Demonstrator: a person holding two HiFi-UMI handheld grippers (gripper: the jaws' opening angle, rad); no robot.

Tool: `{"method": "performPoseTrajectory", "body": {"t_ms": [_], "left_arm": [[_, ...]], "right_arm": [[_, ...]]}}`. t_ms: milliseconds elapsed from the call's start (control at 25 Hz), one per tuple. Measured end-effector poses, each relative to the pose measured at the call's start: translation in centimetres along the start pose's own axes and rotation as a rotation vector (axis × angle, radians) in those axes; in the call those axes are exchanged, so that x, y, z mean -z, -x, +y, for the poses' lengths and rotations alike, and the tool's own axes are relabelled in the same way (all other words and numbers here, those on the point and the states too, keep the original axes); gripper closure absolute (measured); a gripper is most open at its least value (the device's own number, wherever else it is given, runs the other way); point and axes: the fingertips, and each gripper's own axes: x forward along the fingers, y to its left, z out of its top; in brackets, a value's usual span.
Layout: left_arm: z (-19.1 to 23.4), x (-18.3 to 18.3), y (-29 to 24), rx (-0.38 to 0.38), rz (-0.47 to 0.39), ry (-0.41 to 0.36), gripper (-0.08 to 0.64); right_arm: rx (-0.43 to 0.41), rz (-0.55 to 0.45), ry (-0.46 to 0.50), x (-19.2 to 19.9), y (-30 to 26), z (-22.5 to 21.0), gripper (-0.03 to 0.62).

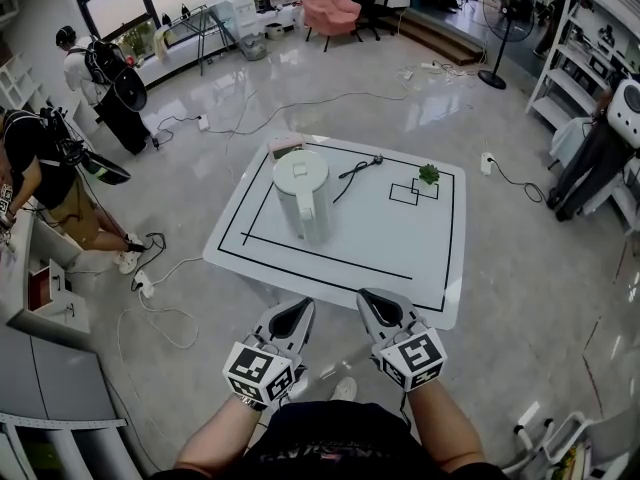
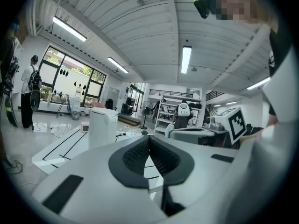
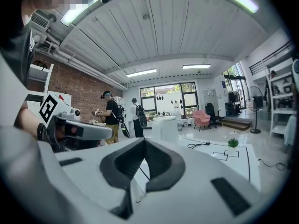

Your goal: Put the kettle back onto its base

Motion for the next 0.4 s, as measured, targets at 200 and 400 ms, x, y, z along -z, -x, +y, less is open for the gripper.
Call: {"method": "performPoseTrajectory", "body": {"t_ms": [200, 400], "left_arm": [[-0.29, -0.06, -0.21, -0.002, 0.009, -0.008, 0.556], [-0.48, 0.16, -0.63, -0.014, 0.018, -0.014, 0.557]], "right_arm": [[-0.004, -0.012, -0.011, -0.1, 0.08, -0.28, 0.591], [-0.013, -0.016, -0.025, 0.27, 0.07, -0.68, 0.591]]}}
